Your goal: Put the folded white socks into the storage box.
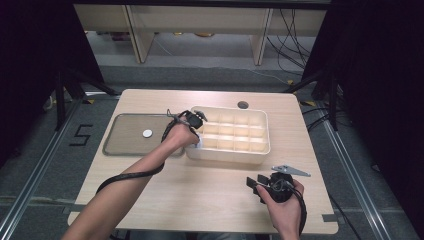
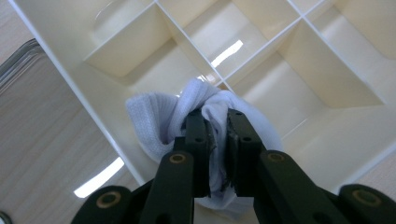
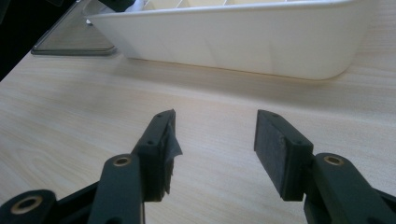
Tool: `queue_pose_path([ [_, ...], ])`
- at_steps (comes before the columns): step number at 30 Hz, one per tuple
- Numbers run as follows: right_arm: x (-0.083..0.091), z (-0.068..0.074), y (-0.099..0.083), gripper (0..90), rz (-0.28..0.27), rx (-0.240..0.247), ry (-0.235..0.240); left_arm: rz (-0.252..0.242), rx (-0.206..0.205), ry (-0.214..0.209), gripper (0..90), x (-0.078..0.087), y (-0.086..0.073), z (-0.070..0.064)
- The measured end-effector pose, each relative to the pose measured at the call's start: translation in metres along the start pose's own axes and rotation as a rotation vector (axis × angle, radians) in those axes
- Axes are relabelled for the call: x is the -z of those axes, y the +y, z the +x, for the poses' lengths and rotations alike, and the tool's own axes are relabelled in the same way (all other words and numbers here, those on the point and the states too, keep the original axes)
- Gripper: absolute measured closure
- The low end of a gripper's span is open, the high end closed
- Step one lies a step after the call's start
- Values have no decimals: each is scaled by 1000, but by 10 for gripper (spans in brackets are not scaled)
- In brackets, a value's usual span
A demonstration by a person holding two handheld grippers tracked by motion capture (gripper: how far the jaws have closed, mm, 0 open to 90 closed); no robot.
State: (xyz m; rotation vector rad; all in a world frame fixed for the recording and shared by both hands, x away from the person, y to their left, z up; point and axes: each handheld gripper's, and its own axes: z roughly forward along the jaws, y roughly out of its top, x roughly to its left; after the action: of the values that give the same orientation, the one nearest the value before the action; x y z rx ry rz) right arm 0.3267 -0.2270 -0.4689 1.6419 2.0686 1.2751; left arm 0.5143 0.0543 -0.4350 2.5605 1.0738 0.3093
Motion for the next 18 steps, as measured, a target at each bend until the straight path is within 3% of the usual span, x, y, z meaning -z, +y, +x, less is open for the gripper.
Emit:
queue_pose_path([
  [4, 2, 0, 1, 492, 2, -7, 15, -14, 11, -24, 795, 1, -1, 4],
  [10, 2, -1, 1, 492, 5, -8, -7, -66, 23, -48, 758, 4, -6, 7],
  [14, 1, -1, 1, 491, 0, -9, -4, -102, 39, -62, 670, 9, -10, 8],
  [16, 2, -1, 1, 492, 0, -7, 4, -150, 49, -78, 591, 13, -13, 8],
  [17, 4, 2, 1, 492, 14, -49, 0, -167, 48, -80, 556, 16, -14, 8],
  [18, 2, 2, 1, 491, 1, -48, 0, -179, 49, -82, 534, 18, -15, 8],
])
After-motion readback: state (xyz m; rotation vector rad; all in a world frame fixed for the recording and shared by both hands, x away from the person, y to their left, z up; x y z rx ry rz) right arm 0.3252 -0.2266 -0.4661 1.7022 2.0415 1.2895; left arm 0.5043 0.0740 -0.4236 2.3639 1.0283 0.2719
